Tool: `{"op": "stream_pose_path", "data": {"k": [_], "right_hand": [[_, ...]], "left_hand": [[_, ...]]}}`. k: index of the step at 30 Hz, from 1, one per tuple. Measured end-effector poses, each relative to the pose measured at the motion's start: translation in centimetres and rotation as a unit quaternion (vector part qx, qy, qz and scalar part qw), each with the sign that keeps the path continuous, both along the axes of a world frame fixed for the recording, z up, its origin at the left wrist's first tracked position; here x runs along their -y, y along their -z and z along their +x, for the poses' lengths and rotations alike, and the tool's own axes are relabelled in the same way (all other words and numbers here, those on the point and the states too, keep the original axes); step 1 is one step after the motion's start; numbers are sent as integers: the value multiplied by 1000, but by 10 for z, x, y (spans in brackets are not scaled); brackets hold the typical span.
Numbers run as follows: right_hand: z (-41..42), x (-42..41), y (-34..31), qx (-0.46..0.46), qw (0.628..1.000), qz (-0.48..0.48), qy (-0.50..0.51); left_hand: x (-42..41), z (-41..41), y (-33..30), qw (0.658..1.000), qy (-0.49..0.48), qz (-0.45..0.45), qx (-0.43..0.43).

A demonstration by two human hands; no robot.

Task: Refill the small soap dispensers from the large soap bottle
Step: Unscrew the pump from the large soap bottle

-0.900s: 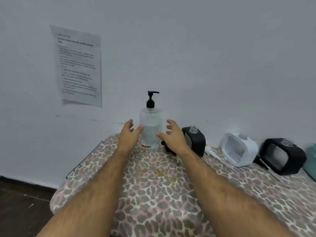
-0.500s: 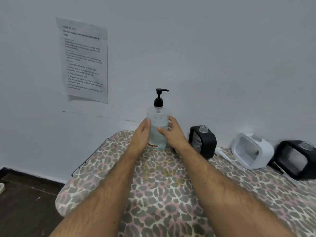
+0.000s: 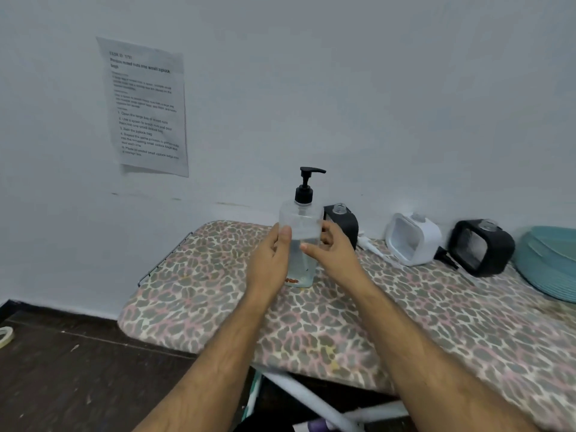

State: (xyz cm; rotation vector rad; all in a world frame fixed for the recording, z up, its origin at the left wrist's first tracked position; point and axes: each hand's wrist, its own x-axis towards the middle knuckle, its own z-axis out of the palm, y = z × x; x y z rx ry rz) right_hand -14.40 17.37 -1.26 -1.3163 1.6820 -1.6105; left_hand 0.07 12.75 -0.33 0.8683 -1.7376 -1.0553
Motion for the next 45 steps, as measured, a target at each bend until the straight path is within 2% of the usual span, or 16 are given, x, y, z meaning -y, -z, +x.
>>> {"op": "stream_pose_path", "data": {"k": [2, 4, 14, 19, 24, 30, 34, 45], "right_hand": [[1, -10, -3, -14, 1000, -12, 7], [-7, -90, -4, 5, 1000, -9, 22], [-11, -117, 4, 16, 1000, -10, 11], [-12, -114, -3, 10, 1000, -11, 3], [-11, -106, -17, 4, 1000, -18, -1], [-3, -97, -26, -30, 1000, 0, 2], [5, -94, -20, -26, 999, 1, 40], [10, -89, -11, -68, 990, 16, 125]], "left_hand": [[-11, -1, -2, 1000, -6, 4, 13], [-83, -10, -3, 999, 19, -5, 34], [-100, -6, 11, 999, 29, -16, 17], [-96, -10, 4, 1000, 20, -3, 10], [-70, -12, -36, 998, 40, 9, -47], [-51, -20, -78, 982, 174, -66, 28], [-50, -26, -81, 971, 233, -37, 40], [-54, -33, -71, 981, 184, -65, 16]]}}
